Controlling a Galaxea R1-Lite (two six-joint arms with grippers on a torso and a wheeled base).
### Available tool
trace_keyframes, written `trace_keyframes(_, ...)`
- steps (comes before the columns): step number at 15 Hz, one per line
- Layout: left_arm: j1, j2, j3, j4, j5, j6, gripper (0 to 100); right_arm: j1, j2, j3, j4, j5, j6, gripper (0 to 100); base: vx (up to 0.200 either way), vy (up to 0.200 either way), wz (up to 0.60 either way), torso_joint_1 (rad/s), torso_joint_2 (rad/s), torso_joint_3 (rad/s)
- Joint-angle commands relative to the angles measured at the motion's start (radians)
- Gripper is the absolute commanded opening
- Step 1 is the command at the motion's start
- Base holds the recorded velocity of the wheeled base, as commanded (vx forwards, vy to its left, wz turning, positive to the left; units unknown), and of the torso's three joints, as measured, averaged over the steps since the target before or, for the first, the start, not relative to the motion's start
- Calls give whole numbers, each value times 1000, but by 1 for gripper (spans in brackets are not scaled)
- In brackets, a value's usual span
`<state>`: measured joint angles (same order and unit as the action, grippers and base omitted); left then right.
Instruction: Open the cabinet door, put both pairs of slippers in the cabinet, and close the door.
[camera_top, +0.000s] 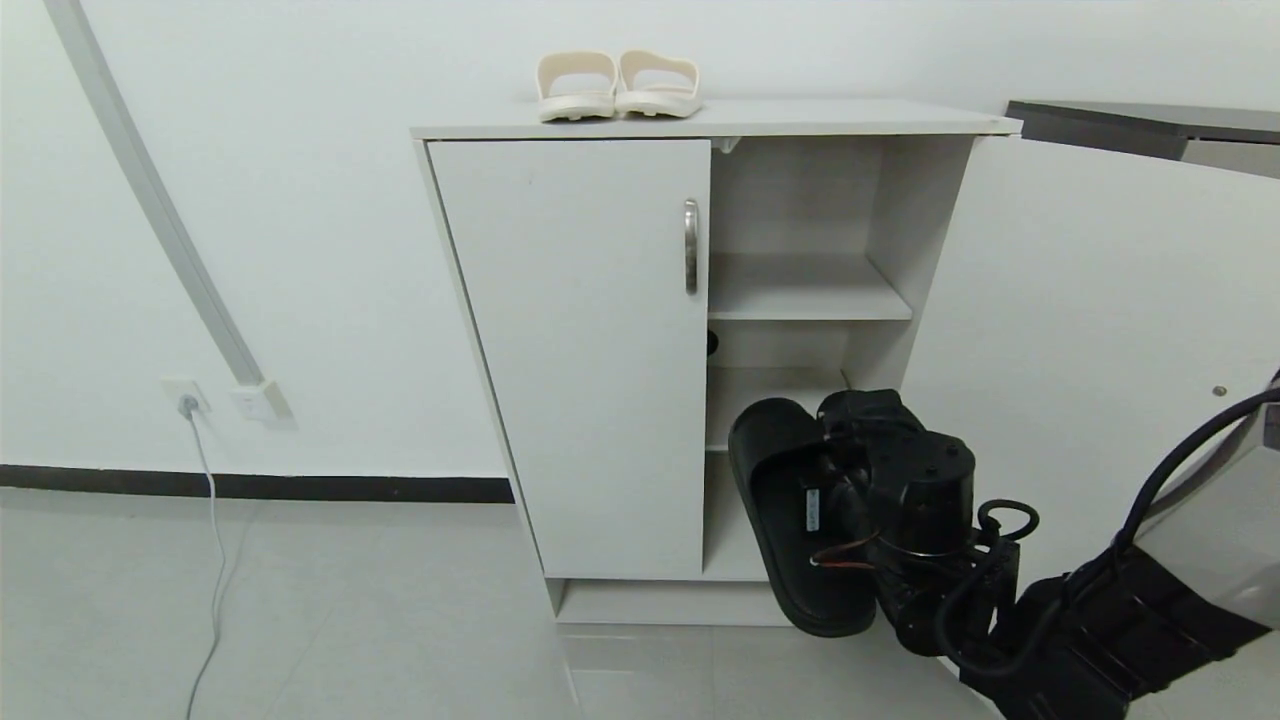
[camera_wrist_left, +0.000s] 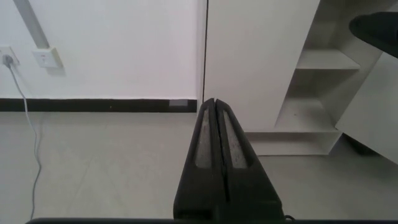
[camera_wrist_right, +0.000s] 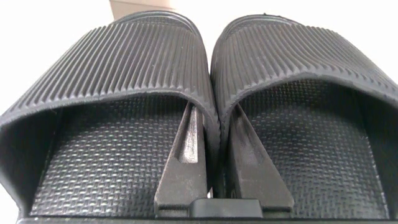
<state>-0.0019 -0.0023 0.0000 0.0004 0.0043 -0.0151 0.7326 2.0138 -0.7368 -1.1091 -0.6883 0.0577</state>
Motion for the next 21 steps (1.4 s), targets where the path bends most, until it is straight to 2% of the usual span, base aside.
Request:
trace_keyframes(1, 0, 2, 0, 1, 0, 0, 0, 10, 14, 0, 0, 1, 11, 0, 0, -200, 0, 2, -2, 2)
trace_keyframes(3, 0, 2, 0, 0, 0, 0, 0, 34, 48, -4, 3, 1, 50, 0, 0, -200, 0, 5, 0, 2)
trace_keyframes(8, 2, 4, 0, 0, 2, 0, 0, 80, 120, -44, 0, 3, 73, 0, 0, 0, 0, 0, 0, 0)
trace_keyframes(11, 0, 2, 0, 1, 5, 11, 0, 82, 212, -42, -11, 3, 96, 0, 0, 0, 0, 0, 0, 0)
trace_keyframes(15, 0, 2, 0, 0, 2, -8, 0, 85, 194, -26, -37, 0, 103, 0, 0, 0, 0, 0, 0, 0)
trace_keyframes(17, 2, 2, 0, 1, 2, -5, 0, 87, 187, 19, -55, 1, 133, 0, 0, 0, 0, 0, 0, 0)
trace_keyframes(21, 0, 4, -3, 6, -3, 0, 0, 61, 186, 13, -58, 6, 152, 0, 0, 0, 0, 1, 2, -66)
